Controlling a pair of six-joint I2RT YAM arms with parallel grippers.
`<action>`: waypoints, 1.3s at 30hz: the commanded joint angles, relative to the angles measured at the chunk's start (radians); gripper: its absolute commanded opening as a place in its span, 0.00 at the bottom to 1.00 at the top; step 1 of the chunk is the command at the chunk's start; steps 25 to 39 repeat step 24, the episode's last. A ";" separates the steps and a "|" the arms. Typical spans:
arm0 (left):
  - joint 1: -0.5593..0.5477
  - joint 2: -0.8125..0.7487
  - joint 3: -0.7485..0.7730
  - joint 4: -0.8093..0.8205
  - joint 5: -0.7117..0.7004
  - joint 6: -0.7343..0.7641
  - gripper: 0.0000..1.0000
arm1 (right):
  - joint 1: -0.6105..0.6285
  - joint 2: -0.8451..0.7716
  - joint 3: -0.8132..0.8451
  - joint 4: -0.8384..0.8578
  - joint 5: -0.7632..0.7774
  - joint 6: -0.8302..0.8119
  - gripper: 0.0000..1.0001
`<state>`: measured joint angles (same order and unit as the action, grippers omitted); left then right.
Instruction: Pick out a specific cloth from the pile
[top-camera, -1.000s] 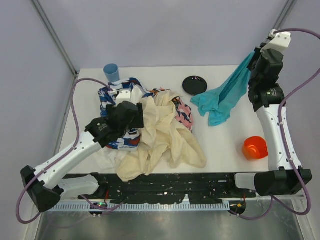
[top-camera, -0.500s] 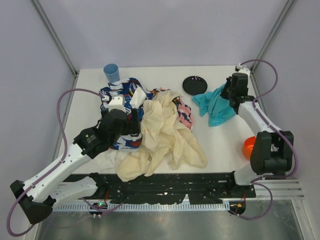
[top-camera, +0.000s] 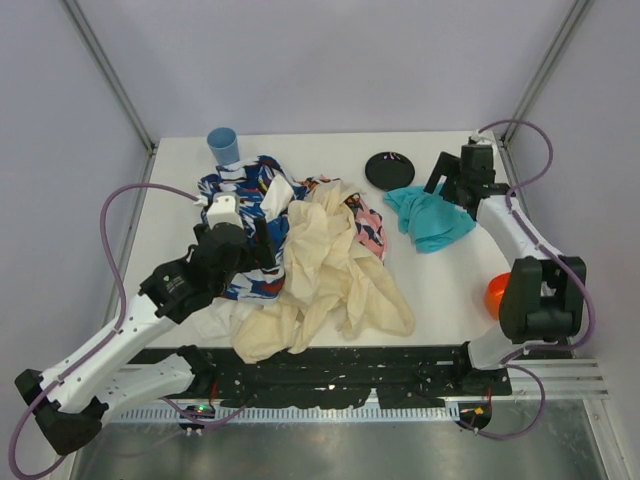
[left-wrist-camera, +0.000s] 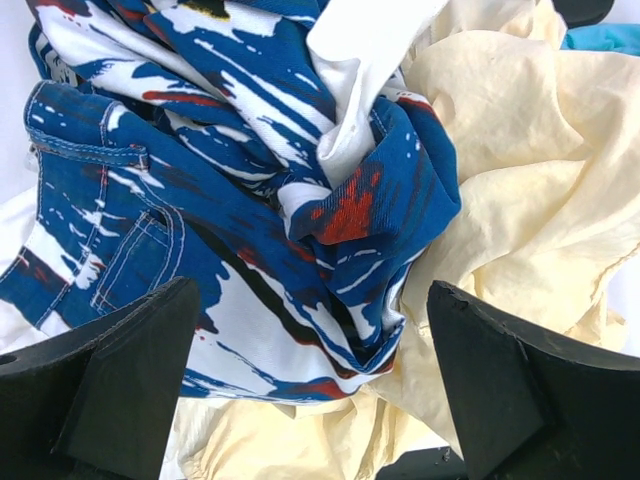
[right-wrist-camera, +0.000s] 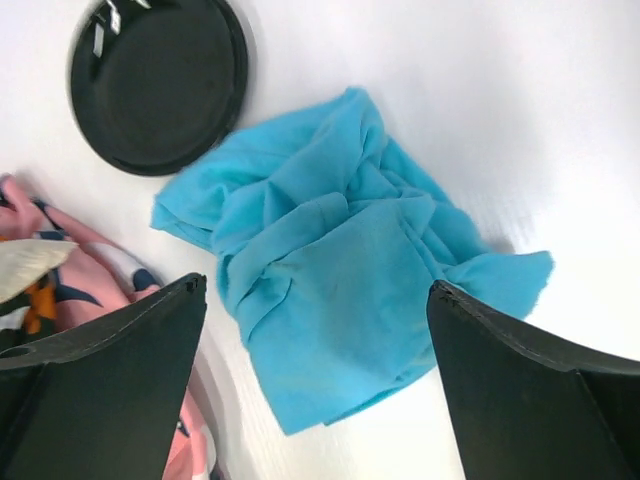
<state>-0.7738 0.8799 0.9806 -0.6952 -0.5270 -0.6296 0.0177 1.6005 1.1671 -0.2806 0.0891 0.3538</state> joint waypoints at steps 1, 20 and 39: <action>0.005 0.021 0.009 -0.007 -0.025 -0.030 1.00 | -0.002 -0.233 0.108 -0.112 0.087 -0.042 0.95; 0.005 -0.160 -0.063 0.028 -0.082 -0.030 1.00 | -0.004 -0.801 -0.205 0.093 0.198 -0.096 0.95; 0.005 -0.196 -0.089 0.042 -0.105 -0.027 1.00 | -0.002 -0.778 -0.207 0.109 0.164 -0.079 0.95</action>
